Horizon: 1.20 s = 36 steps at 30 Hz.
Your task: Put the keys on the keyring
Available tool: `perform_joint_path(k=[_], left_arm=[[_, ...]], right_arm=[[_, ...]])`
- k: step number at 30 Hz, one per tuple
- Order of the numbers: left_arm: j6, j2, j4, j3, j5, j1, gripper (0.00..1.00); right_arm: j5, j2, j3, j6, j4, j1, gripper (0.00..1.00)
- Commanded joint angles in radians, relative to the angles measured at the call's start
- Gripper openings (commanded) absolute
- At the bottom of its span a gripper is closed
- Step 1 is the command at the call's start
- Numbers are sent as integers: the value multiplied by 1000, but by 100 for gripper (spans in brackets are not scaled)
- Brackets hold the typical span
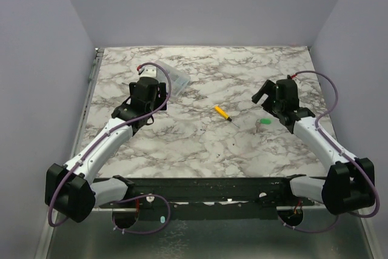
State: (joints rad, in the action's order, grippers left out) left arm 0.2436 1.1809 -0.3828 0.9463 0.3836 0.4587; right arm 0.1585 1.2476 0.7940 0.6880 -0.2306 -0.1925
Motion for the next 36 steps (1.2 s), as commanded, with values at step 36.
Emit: perform_joint_path(k=[36], left_arm=[[304,466,-82,4,-225,-669,99]], right_arm=[[-218,-160,-103,-62,47,-2,100]])
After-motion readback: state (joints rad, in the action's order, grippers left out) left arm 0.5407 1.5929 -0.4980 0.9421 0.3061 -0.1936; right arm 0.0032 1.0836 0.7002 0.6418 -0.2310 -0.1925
